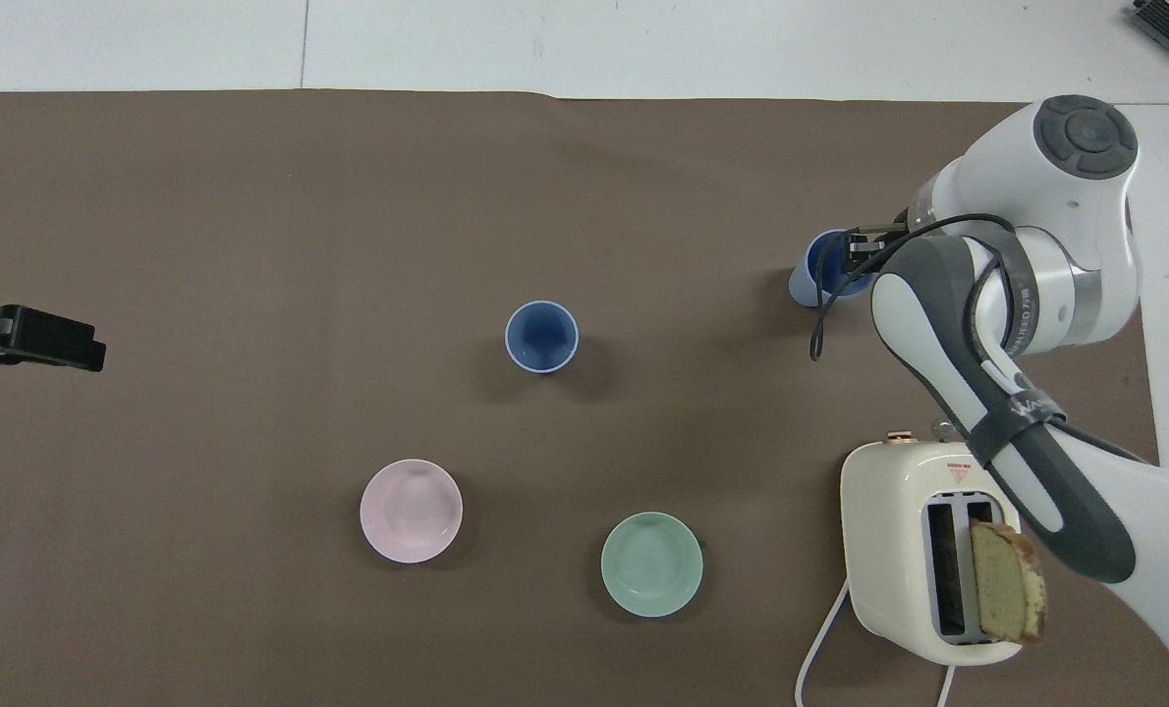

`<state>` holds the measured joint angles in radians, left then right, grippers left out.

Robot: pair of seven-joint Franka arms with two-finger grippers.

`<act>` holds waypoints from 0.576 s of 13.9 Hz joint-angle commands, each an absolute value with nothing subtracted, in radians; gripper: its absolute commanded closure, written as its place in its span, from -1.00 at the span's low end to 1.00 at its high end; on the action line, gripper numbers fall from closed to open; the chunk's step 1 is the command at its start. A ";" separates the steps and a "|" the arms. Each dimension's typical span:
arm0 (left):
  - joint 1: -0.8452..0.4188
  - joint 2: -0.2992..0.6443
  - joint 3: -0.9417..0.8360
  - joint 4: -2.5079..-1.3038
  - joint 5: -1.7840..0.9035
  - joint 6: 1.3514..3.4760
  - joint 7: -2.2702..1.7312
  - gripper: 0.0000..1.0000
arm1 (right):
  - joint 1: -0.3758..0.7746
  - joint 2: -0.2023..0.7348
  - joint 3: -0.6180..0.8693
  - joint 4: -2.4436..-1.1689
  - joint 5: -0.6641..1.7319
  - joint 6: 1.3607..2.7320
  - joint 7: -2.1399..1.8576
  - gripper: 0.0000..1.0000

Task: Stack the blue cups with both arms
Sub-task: 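Reach the right gripper to the other blue cup and grasp it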

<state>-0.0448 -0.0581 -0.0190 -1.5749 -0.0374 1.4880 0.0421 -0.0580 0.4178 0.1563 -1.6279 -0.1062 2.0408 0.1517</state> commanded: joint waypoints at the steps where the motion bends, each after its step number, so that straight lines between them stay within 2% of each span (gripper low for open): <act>1: -0.035 -0.066 -0.026 -1.572 -0.020 1.471 0.049 -1.00 | -0.064 0.404 0.164 -1.631 -0.094 2.043 0.156 1.00; 6: -0.035 -0.066 -0.026 -1.572 -0.020 1.471 0.048 -1.00 | -0.026 0.295 0.175 -1.629 -0.078 1.982 0.221 1.00; 8: -0.034 -0.066 -0.026 -1.572 -0.020 1.471 0.048 -1.00 | -0.018 0.253 0.222 -1.614 -0.068 1.942 0.250 1.00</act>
<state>-0.0448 -0.0581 -0.0190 -1.5749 -0.0374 1.4880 0.0421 -0.0188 0.3057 0.1850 -1.6120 -0.0960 1.9817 0.2155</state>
